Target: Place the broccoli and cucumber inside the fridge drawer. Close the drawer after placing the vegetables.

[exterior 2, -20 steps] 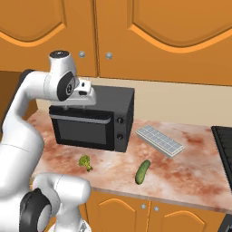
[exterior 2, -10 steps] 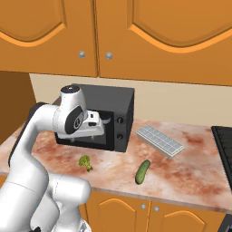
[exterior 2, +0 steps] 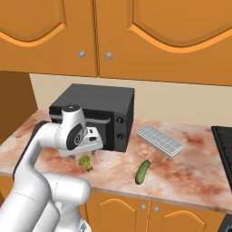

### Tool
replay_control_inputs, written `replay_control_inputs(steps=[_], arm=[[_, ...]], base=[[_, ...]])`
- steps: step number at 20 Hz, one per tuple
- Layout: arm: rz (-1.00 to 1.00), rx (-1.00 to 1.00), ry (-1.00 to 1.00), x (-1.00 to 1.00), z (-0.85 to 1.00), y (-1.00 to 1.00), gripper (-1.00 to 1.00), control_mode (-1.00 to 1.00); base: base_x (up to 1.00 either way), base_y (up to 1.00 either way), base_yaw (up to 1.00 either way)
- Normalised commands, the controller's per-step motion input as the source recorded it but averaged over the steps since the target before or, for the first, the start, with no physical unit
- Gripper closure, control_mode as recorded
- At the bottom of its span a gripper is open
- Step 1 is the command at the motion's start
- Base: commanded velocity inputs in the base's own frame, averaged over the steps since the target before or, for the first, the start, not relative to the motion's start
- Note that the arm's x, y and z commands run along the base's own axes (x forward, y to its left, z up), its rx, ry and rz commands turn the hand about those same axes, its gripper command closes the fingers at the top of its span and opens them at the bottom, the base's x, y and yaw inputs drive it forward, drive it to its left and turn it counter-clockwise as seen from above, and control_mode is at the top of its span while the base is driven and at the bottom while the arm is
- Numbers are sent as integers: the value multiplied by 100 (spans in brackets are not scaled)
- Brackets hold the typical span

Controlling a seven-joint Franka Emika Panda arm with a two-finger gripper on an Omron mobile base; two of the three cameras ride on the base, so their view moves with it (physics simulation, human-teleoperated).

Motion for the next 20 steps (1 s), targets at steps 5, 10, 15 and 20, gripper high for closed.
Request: replay_control_inputs(steps=[5,10,15,20], arm=[[6,0,7,0,-34,12,-100,-100],[3,0,7,7,-30,6,-100,-100],[4,0,1,18,-28,0,-100,-100],[4,0,0,23,-28,0,-100,-100]], base=[[0,0,0],[0,0,0],[0,0,0],[0,0,0]])
